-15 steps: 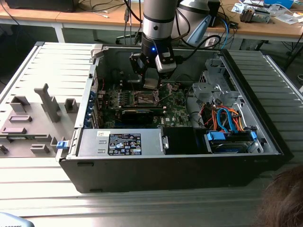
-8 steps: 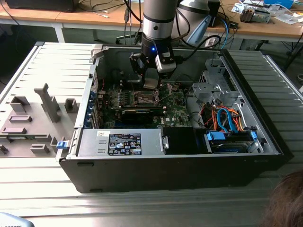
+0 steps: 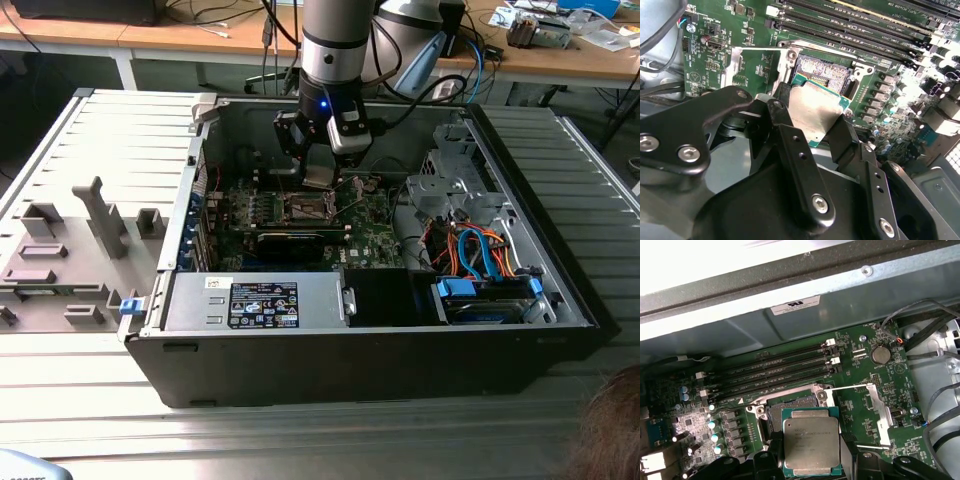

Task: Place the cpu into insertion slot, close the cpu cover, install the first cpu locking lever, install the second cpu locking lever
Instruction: 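Place the cpu into insertion slot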

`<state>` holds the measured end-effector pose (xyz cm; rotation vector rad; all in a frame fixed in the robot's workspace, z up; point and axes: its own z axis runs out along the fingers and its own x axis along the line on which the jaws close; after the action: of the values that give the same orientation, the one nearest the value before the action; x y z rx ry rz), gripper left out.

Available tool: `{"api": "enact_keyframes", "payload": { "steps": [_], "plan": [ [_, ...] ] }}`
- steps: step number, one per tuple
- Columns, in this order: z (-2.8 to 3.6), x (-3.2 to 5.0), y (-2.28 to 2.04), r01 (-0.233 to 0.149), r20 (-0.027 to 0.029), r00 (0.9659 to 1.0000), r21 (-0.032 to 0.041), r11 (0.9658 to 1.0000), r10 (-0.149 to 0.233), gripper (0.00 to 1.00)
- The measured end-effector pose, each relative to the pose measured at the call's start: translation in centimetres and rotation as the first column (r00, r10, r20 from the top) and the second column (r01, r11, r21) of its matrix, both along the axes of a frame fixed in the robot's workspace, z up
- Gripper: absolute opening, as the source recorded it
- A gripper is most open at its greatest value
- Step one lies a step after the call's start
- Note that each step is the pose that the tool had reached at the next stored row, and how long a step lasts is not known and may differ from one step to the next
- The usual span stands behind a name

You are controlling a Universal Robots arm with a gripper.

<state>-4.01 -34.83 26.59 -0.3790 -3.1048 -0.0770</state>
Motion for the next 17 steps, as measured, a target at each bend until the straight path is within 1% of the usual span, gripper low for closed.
{"api": "enact_keyframes", "payload": {
  "steps": [17],
  "plan": [
    [-0.05, 0.0, 0.0, 0.035, 0.0, 0.9994, 0.0001, 0.9994, -0.035, 0.55]
  ]
}}
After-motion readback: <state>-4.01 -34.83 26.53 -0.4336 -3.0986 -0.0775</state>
